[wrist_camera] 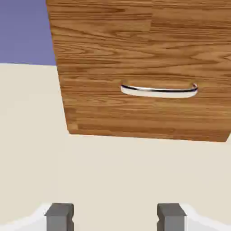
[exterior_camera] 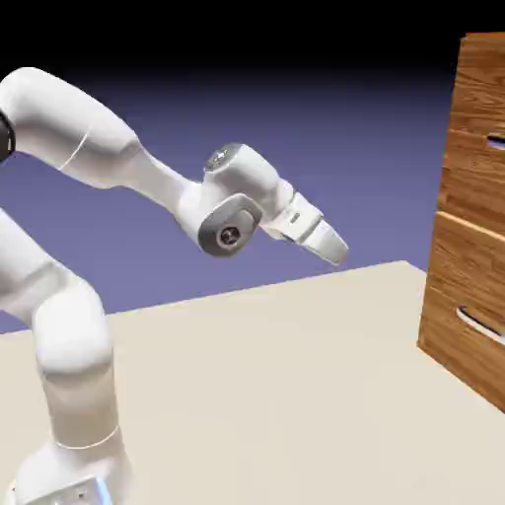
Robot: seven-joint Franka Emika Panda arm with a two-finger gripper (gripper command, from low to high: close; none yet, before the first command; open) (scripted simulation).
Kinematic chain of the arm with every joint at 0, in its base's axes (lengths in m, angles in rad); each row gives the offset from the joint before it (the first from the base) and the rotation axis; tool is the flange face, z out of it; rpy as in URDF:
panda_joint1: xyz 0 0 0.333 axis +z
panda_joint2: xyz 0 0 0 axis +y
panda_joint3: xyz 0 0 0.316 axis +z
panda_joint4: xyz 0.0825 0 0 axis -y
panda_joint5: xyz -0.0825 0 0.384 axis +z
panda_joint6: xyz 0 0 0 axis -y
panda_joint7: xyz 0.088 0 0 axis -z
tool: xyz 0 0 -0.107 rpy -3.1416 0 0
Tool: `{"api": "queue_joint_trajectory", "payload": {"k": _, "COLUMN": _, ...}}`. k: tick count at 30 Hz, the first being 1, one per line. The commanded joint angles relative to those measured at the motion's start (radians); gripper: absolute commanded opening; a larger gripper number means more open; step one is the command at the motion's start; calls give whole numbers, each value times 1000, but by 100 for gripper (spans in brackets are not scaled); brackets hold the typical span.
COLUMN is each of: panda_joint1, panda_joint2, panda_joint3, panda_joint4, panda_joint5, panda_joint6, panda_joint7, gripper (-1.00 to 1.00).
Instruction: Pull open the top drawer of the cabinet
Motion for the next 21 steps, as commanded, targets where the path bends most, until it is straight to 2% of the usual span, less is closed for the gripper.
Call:
{"api": "queue_joint_trajectory", "payload": {"k": 1, "panda_joint1": -36, "panda_joint2": -15, "panda_joint3": 19, "panda_joint4": 18, "panda_joint5": 44, "panda_joint6": -13, "panda_joint7": 9, "gripper": 0}}
{"api": "queue_joint_trajectory", "payload": {"k": 21, "panda_joint1": -757, "panda_joint2": -323, "panda_joint3": 397, "panda_joint4": 372, "panda_joint5": 913, "panda_joint6": -267, "panda_joint7": 186, "gripper": 0}}
